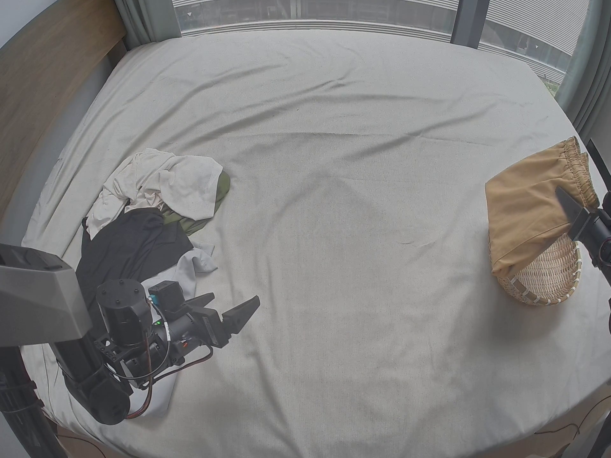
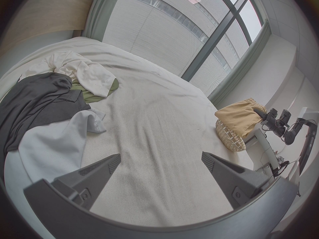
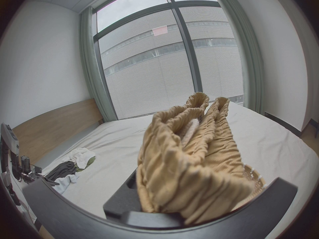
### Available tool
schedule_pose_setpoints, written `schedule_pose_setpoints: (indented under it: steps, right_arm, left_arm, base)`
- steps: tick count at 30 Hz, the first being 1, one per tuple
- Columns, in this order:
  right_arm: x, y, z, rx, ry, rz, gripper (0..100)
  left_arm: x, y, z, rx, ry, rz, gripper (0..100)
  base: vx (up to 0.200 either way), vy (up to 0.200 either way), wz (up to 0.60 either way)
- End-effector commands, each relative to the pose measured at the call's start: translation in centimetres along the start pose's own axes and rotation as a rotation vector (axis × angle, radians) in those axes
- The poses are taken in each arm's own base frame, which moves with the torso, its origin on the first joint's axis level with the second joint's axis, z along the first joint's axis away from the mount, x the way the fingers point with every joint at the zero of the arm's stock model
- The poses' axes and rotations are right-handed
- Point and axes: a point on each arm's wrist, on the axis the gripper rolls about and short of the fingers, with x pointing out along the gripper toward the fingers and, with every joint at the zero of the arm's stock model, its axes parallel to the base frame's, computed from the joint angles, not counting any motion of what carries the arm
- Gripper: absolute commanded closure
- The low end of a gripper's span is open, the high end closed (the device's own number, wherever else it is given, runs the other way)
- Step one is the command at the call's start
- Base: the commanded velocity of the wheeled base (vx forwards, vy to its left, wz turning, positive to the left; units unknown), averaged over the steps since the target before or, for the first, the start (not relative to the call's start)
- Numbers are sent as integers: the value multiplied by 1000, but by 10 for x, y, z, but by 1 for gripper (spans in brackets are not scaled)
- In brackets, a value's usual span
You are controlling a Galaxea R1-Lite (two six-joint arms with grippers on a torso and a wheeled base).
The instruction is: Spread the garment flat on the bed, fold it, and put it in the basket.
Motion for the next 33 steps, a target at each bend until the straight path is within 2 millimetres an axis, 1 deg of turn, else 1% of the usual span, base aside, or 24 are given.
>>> schedule_pose_setpoints:
  steps: [1,6,7,10,12,13,15,16,21,22,23,24,25,26,27,30,32,33]
  right_arm:
    - [1,-18,-7,1,19,-62,100]
    - [0,-31,-13,-11,41,-106,100]
    - [0,-32,-13,-13,41,-109,0]
    - [-2,-33,-14,-15,47,-118,0]
    - [-8,-29,-14,-41,52,-113,0]
    - [-14,-23,-9,-53,38,-107,0]
    - [-19,-18,-5,-63,25,-101,0]
    - [-32,-6,4,-77,5,-90,0]
    - [-61,21,31,-151,-51,-66,0]
    - [-63,24,33,-152,-52,-63,0]
    - [-69,34,38,-148,-49,-33,0]
    - [-71,39,39,-138,-39,-16,0]
    - [-71,39,39,-138,-39,-16,0]
    - [-72,53,41,-104,12,43,0]
    - [-72,58,39,-90,38,70,0]
    - [-66,78,30,-43,118,207,0]
    - [-61,95,21,-11,178,327,0]
    - [-59,97,19,-5,189,342,0]
  left_arm:
    - [-1,-2,0,0,0,-5,0]
    - [-2,-1,-1,-1,6,-3,0]
    - [-2,-1,-1,-1,6,-3,0]
    - [-1,-1,-1,-1,4,-4,0]
    - [-1,-2,0,0,0,-5,0]
    - [-2,-2,1,0,-3,-6,0]
    - [-2,-2,0,0,0,-5,0]
    - [-4,-3,2,1,-7,-8,0]
    - [-8,-8,7,6,-25,-25,0]
    - [-9,-9,7,7,-25,-30,0]
    - [-10,-13,8,10,-29,-41,0]
    - [-11,-15,8,11,-30,-47,0]
    - [-11,-15,8,11,-30,-47,0]
    - [-13,-21,7,16,-25,-65,0]
    - [-14,-23,7,18,-27,-72,0]
    - [-18,-30,13,23,-52,-92,0]
    - [-21,-33,18,27,-75,-105,0]
    - [-21,-33,18,29,-76,-106,0]
  base:
    - [0,0,0]
    - [0,0,0]
    - [0,0,0]
    - [0,0,0]
    - [0,0,0]
    - [0,0,0]
    - [0,0,0]
    - [0,0,0]
    - [0,0,0]
    - [0,0,0]
    - [0,0,0]
    - [0,0,0]
    - [0,0,0]
    - [0,0,0]
    - [0,0,0]
    - [0,0,0]
    - [0,0,0]
    - [0,0,0]
